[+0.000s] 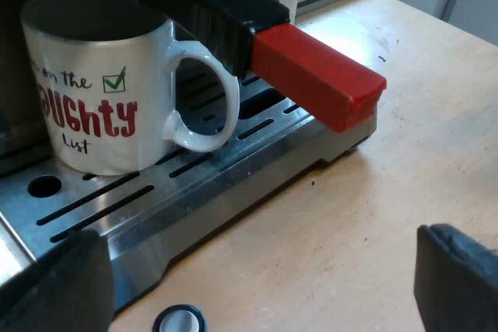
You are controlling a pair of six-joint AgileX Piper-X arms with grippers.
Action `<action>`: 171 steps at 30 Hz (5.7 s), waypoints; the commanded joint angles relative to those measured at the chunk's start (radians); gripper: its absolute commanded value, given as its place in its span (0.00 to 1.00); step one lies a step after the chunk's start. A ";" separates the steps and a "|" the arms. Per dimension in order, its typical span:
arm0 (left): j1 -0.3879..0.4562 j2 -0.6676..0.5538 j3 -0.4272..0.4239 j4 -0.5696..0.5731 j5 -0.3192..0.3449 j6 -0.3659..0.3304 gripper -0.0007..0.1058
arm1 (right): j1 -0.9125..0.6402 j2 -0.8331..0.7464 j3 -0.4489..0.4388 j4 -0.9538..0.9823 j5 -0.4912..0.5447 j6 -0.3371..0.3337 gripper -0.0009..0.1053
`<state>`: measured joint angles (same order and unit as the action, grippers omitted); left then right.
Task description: Remove mug from coffee machine
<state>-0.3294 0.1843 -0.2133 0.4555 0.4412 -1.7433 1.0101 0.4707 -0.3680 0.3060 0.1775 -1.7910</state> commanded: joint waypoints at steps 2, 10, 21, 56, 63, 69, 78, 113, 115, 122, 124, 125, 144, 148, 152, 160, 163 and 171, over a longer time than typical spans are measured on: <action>-0.005 0.000 -0.002 -0.012 -0.004 -0.001 0.75 | -0.003 0.018 0.015 -0.052 -0.001 -0.015 0.57; -0.005 0.000 -0.002 -0.012 0.004 -0.001 0.75 | -0.003 0.186 0.093 -0.326 0.000 -0.023 0.57; -0.005 0.000 -0.002 -0.012 0.004 -0.001 0.75 | -0.003 0.517 0.114 -0.757 0.012 -0.019 0.52; -0.005 0.000 -0.002 -0.012 0.004 -0.001 0.75 | -0.006 1.214 -0.162 -1.171 0.234 0.038 0.52; -0.005 0.000 -0.002 -0.012 0.004 -0.001 0.75 | -0.063 1.252 -0.221 -1.153 0.235 0.108 0.52; -0.005 0.000 -0.002 -0.012 0.004 -0.001 0.75 | -0.095 1.250 -0.260 -1.106 0.182 0.110 0.52; -0.005 0.000 -0.002 -0.012 0.004 -0.001 0.75 | -0.112 1.262 -0.320 -1.011 0.154 0.110 0.52; -0.005 0.000 -0.002 -0.012 0.004 -0.001 0.75 | 0.035 1.170 -0.334 -0.779 0.381 0.039 0.01; -0.005 0.000 -0.002 -0.012 0.009 -0.001 0.75 | 0.042 1.156 -0.327 -0.778 0.392 0.042 0.01; -0.005 0.000 -0.038 -0.010 0.029 -0.001 0.75 | 0.060 1.062 -0.252 -0.758 0.397 0.095 0.01; -0.005 0.000 -0.041 -0.004 0.029 -0.001 0.75 | 0.070 1.041 -0.239 -0.733 0.401 0.095 0.01; -0.005 0.000 -0.041 -0.004 0.035 -0.001 0.75 | 0.085 1.010 -0.225 -0.689 0.444 0.095 0.01; -0.008 -0.090 -0.118 0.183 0.072 -0.001 0.75 | 0.159 0.683 -0.180 -0.340 0.544 0.151 0.01; -0.072 -0.091 -0.119 0.194 0.099 -0.001 0.75 | 0.159 0.593 -0.180 -0.273 0.544 0.157 0.01; -0.143 -0.091 -0.119 0.198 0.101 -0.001 0.75 | 0.161 0.511 -0.180 -0.189 0.544 0.157 0.01; -0.188 -0.091 -0.119 0.169 0.101 -0.001 0.75 | 0.282 0.340 -0.180 0.018 0.638 0.258 0.01; -0.188 -0.091 -0.119 0.135 0.101 -0.001 0.75 | 0.340 0.300 -0.180 0.047 0.706 0.295 0.01; -0.193 -0.091 -0.119 0.099 0.132 -0.001 0.75 | 0.511 0.220 -0.180 0.123 0.903 0.398 0.01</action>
<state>-0.5186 0.0979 -0.3261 0.5716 0.5559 -1.7433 1.5190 0.7032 -0.5360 0.4457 1.0303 -1.4004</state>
